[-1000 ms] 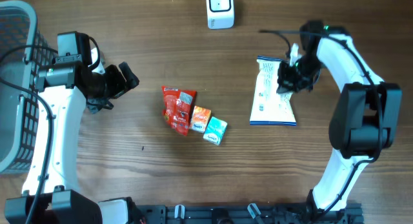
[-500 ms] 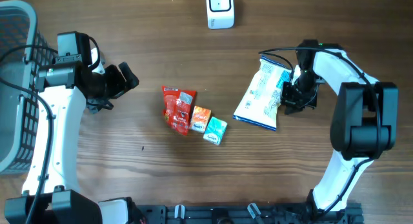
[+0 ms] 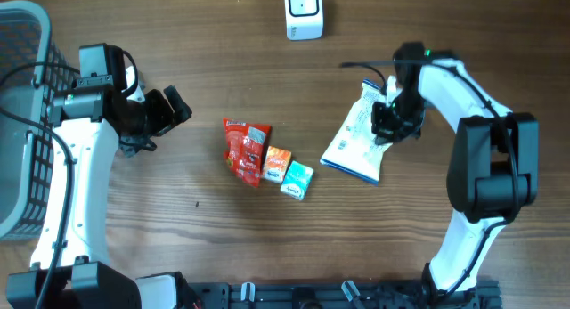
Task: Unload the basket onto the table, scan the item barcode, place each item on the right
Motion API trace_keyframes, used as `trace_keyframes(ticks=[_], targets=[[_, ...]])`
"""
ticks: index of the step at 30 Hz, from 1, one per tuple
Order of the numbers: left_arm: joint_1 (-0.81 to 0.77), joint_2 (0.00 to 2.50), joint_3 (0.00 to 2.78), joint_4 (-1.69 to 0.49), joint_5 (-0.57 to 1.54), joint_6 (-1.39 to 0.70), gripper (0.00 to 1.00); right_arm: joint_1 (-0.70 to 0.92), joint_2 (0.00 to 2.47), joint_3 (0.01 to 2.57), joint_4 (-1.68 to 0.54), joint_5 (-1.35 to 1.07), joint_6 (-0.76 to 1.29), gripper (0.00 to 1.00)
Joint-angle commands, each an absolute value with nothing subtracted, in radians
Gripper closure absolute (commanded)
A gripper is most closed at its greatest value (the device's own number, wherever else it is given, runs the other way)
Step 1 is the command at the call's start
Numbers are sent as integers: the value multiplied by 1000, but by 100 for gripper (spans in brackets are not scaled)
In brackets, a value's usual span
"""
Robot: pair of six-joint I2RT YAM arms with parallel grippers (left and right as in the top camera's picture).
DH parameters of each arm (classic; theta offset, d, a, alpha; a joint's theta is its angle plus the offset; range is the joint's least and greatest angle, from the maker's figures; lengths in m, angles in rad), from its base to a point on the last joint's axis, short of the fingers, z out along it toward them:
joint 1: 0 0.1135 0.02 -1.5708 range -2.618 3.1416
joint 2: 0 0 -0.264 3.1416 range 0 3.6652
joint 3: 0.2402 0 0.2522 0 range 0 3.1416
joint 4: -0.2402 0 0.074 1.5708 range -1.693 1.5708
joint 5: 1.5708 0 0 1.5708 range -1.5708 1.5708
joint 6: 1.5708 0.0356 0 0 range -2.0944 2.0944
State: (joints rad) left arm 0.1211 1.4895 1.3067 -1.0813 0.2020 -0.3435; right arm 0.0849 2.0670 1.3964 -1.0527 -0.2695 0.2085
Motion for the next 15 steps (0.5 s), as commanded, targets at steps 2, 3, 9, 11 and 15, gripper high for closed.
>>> trace_keyframes(ticks=[2,3,9,11,15], targets=[[126,1493,1319,-1082,192,-352,0,89,2064,1356,-1055,-255,231,96],[127,1493,1319,-1082,192,-352,0,87,2054,1393,-1097,-223,232,96],[127,1493,1319,-1082,192,-352,0,63,2028,1753,-1311,-112,197,0],[126,1493,1319,-1082,192,-352,0,-3,2032,1752,-1303,-160,176,0],[127,1493,1319,-1082,192,-352,0,-239,2032,1737,-1306,-476,99,0]])
